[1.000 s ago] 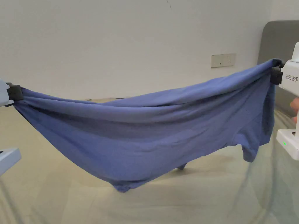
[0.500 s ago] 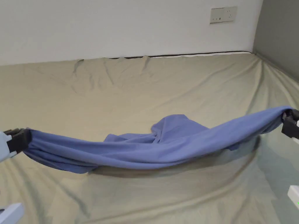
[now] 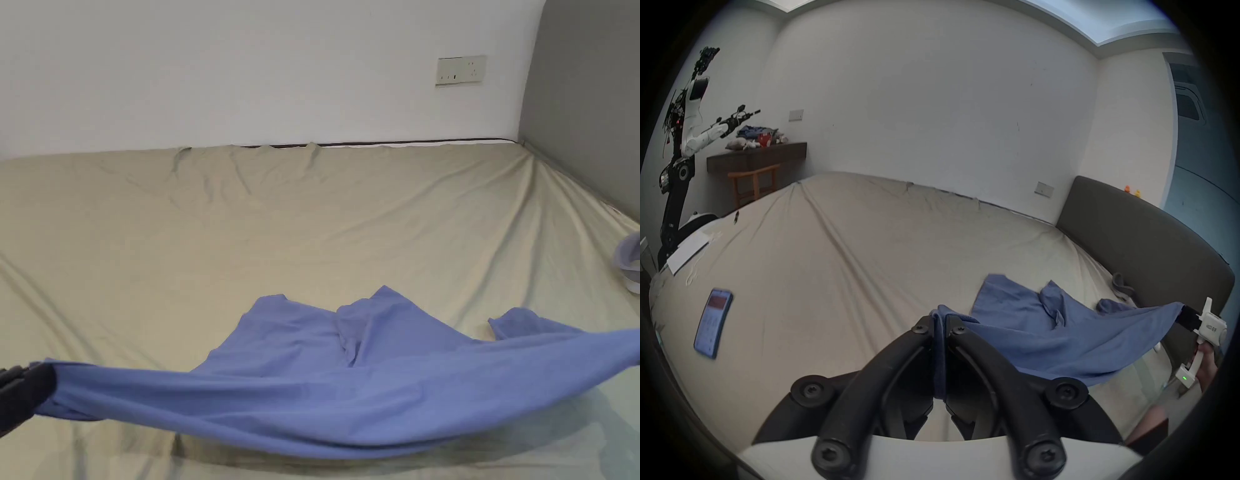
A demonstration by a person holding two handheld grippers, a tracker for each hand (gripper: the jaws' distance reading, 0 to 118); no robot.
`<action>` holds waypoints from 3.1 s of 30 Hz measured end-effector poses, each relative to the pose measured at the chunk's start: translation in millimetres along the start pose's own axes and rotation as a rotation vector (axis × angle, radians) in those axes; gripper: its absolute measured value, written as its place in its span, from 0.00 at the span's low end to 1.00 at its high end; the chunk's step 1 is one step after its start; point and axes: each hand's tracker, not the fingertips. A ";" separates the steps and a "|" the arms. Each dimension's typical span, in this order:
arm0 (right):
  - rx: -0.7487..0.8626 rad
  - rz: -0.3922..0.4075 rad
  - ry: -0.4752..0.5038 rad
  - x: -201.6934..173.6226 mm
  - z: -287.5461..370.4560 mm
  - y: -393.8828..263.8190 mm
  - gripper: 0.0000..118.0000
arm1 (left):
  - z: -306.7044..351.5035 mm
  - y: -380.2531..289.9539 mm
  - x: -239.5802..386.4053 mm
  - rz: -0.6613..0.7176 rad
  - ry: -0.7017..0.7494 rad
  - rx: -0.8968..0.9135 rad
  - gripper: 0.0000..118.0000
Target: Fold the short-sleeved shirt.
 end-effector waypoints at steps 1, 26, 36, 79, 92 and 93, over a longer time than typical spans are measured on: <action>-0.028 0.001 0.001 1.7 9.7 -8.6 0.05 | 7.8 -10.7 -1.3 -0.001 -0.001 -0.012 0.02; 0.079 0.084 0.012 -34.2 87.9 14.1 0.83 | 118.4 -18.6 65.1 -0.093 0.087 0.226 0.64; 0.182 0.055 0.112 -138.2 56.7 2.2 0.66 | 90.1 -71.7 170.9 -0.214 0.140 0.377 0.37; -0.078 -0.030 0.322 -178.7 39.1 -41.4 0.00 | -50.2 -125.4 -38.7 0.159 0.235 -0.407 0.46; -0.151 -0.004 0.300 -168.3 19.3 -45.5 0.00 | -27.6 -127.0 16.0 -0.076 0.252 -0.212 0.03; -0.154 0.016 0.291 -165.8 16.3 -43.5 0.00 | -24.8 -121.7 15.1 -0.077 0.247 -0.194 0.03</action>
